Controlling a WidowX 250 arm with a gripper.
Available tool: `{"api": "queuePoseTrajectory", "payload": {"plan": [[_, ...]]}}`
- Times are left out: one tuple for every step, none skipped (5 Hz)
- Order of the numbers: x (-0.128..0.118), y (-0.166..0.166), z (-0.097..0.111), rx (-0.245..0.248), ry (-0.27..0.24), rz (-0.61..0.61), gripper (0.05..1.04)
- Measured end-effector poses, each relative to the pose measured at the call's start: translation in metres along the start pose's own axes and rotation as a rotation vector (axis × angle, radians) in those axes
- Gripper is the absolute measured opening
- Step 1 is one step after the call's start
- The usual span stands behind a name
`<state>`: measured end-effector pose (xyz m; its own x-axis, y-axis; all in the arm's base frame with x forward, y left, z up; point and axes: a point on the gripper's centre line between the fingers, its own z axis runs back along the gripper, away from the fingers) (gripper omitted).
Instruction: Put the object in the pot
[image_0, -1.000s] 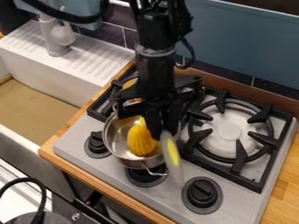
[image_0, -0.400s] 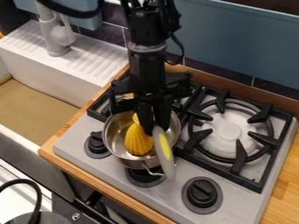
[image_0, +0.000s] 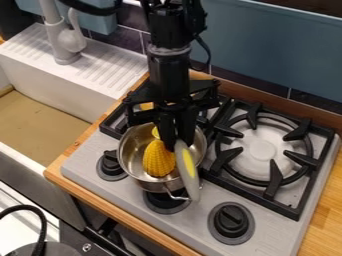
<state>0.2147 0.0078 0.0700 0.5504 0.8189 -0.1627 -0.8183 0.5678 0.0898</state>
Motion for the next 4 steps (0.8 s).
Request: {"api": "queuePoseTrajectory", "payload": {"plan": [[0.001,-0.001,0.004,0.0,-0.002,-0.002,0.431],[0.003,0.0,0.007,0.003,0.005,-0.001,0.732],[0.004,-0.001,0.01,0.004,0.006,-0.005,0.981],[0.005,-0.003,0.014,-0.009,0.004,-0.03,1.001]]}}
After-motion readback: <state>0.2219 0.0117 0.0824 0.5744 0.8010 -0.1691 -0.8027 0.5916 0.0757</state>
